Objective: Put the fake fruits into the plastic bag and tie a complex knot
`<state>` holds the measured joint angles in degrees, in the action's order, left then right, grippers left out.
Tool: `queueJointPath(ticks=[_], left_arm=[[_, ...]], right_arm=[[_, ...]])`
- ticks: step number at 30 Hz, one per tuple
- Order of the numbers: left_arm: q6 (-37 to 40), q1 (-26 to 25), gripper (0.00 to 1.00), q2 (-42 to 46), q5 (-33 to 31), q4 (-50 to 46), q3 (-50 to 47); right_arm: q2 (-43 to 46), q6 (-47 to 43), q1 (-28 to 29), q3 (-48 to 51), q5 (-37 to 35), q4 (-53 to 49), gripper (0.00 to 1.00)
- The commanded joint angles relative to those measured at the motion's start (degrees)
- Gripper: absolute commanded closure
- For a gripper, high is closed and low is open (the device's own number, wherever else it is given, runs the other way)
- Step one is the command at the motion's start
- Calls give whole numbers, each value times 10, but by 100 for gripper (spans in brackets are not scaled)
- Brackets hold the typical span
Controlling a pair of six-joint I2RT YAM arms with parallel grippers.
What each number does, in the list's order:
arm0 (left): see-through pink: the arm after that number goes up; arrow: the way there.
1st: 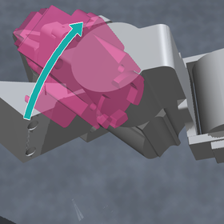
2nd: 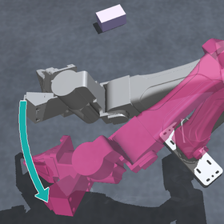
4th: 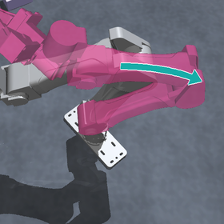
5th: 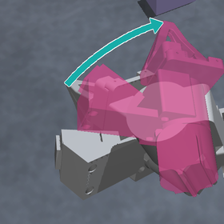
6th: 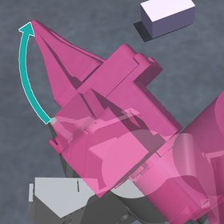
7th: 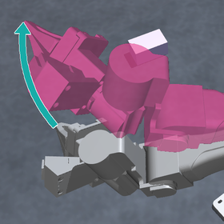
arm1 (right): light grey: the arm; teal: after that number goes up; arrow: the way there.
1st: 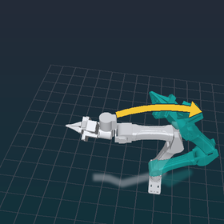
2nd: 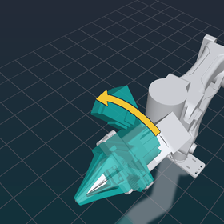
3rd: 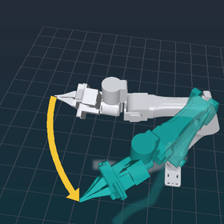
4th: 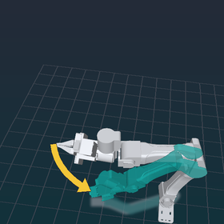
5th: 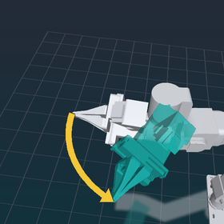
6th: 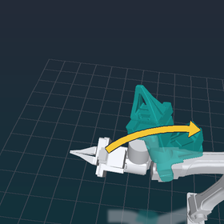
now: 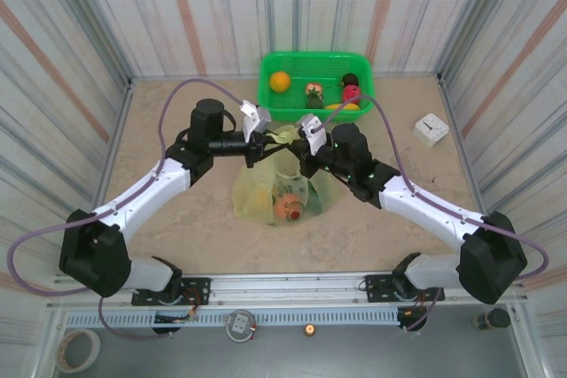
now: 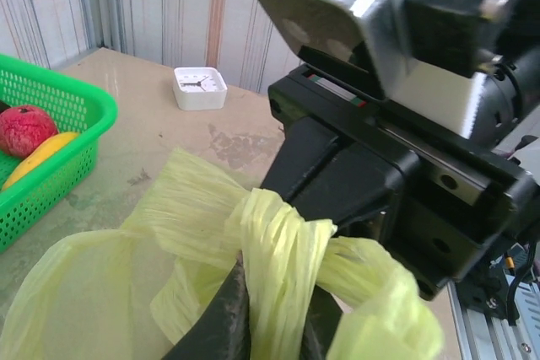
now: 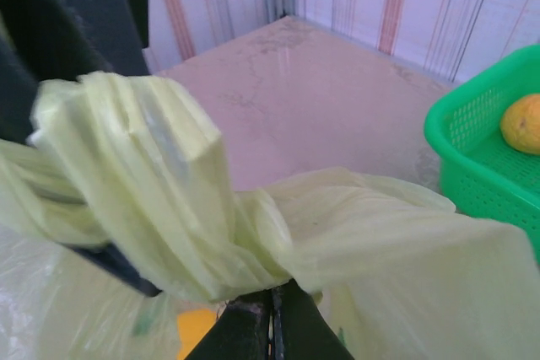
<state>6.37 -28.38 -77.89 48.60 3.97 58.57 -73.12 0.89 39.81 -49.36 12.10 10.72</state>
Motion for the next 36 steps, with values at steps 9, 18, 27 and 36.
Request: queueJointPath(ticks=[9,18,27,36], left_arm=[[33,-3,69,22,35,-26,13],[12,-3,60,12,22,-10,15],[-4,-2,65,11,-17,11,9],[-7,-3,100,16,-2,36,-2]], right_arm=[[-4,18,-2,-5,32,3,100],[-4,10,15,3,43,3,100],[-1,-6,27,13,53,-2,100],[3,-16,27,10,37,-18,97]])
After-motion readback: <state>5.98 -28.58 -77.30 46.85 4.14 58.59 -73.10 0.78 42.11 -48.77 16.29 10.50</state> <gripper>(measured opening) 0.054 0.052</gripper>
